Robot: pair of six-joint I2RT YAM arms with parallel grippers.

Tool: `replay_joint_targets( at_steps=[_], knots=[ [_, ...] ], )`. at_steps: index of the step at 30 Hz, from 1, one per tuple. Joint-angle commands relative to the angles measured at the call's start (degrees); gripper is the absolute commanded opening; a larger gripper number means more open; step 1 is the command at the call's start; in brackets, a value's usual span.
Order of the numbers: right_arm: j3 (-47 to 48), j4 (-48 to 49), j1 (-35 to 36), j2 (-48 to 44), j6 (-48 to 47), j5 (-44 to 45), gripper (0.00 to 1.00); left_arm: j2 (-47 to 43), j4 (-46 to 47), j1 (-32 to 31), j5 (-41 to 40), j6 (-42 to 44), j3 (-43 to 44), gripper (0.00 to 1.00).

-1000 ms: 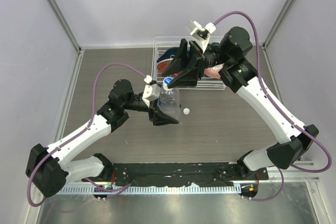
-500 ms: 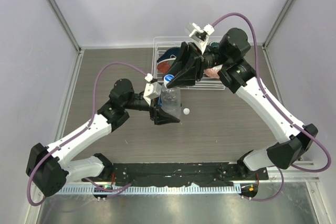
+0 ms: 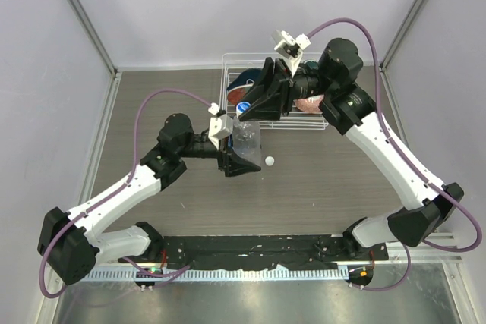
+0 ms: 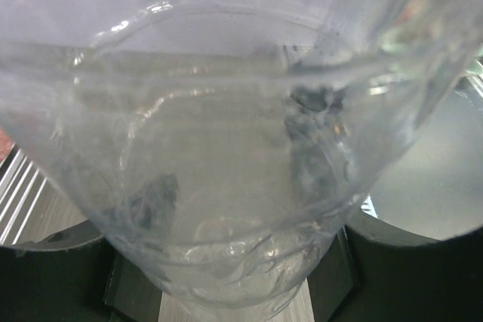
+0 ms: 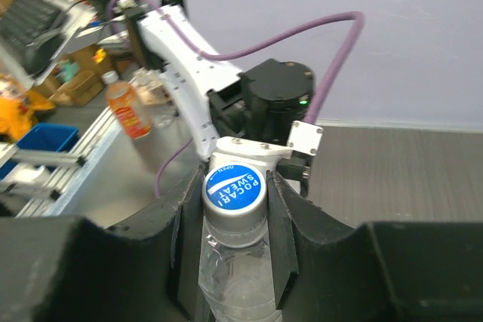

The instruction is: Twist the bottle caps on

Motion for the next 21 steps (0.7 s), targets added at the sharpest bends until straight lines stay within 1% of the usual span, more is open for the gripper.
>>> replay_joint_targets(
  at_steps=[1, 2, 3, 5, 6, 7, 9, 10, 12, 13, 16, 17, 19, 20, 21],
  knots=[
    [4.86, -22.52, 0.30, -0.92, -14.37, 15.28, 0.01, -1.76, 1.51, 0.64, -6.85, -0.21, 1.19, 0.00],
    [6.00, -25.07, 0.65, -0.49, -15.80, 18.88, 0.01, -1.84, 1.51, 0.73, -7.82, -0.03, 1.10, 0.00],
    [6.36, -28.31, 1.26, -0.66, -16.51, 24.49, 0.01, -1.93, 1.51, 0.81, -10.01, 0.14, 1.10, 0.00],
    [5.75, -29.57, 2.32, -1.36, -17.39, 30.93, 0.01, -2.20, 1.60, 0.81, -11.95, 0.58, 0.92, 0.00],
    [5.40, -30.36, 3.02, -1.71, -17.66, 33.57, 0.01, -2.28, 1.86, 0.81, -14.57, 0.59, 0.75, 0.00],
    [4.87, -30.54, 4.59, -2.06, -17.75, 39.78, 0.01, -2.63, 2.12, 0.90, -15.38, 0.85, 0.57, 0.00],
    [4.69, -31.68, 6.62, -2.59, -17.92, 45.61, 0.01, -2.81, 2.91, 0.90, -17.31, 1.03, -0.22, 0.00],
    [4.43, -31.69, 8.98, -2.77, -18.01, 51.64, 0.01, -2.90, 3.27, 0.90, -18.80, 1.11, -0.57, 0.00],
    [4.25, -32.12, 11.89, -2.59, -18.18, 58.00, 0.01, -3.51, 3.79, 0.90, -20.30, 1.29, -1.27, 0.00],
    [4.34, -32.21, 14.77, -2.50, -18.10, 64.73, 0.01, -3.51, 4.06, 0.90, -21.79, 1.29, -1.36, 0.00],
    [4.69, -32.83, 18.13, -1.36, -16.96, 72.16, 0.01, -4.22, 5.55, 0.90, -24.17, 1.46, -2.33, 0.00],
    [4.78, -32.92, 19.97, -1.01, -16.26, 79.06, 0.01, -4.30, 6.16, 0.90, -24.87, 1.38, -2.68, 0.00],
    [5.47, -33.53, 22.00, 0.56, -14.15, 85.16, 0.01, -4.39, 6.69, 0.90, -25.93, 1.29, -3.03, 0.00],
    [5.92, -34.66, 24.18, 1.44, -13.36, 91.89, 0.01, -4.57, 7.39, 0.90, -27.24, 1.29, -3.38, 0.00],
    [6.62, -35.37, 24.99, 2.23, -11.96, 94.91, 0.01, -4.57, 7.66, 0.90, -27.86, 1.29, -3.56, 0.00]
  ],
)
